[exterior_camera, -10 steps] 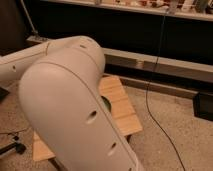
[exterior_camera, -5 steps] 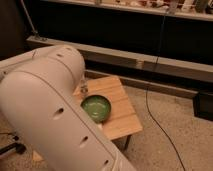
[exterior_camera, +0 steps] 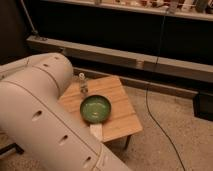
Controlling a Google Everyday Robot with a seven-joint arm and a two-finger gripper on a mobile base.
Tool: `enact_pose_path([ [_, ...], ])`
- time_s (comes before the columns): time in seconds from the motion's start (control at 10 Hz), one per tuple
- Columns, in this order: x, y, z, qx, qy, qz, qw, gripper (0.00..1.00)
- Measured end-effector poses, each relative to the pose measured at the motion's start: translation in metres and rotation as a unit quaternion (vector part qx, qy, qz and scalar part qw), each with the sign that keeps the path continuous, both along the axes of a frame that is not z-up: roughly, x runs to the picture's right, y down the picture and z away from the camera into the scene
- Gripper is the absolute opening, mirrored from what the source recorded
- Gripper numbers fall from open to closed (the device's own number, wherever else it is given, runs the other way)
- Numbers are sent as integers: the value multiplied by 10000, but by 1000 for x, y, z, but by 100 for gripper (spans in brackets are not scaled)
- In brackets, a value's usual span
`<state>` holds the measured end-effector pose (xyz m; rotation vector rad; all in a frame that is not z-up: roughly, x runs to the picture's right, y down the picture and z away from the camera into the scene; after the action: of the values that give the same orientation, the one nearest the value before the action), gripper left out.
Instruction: Place the pepper in the ceramic cup
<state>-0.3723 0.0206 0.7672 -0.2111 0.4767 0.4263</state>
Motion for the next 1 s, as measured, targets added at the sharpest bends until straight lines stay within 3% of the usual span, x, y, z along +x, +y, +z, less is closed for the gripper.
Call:
enact_pose_path([
  [0.5, 9, 10, 36, -246, 353, -14, 9991, 20],
  [1.0, 13, 17, 58, -364, 532, -89, 9979, 20],
])
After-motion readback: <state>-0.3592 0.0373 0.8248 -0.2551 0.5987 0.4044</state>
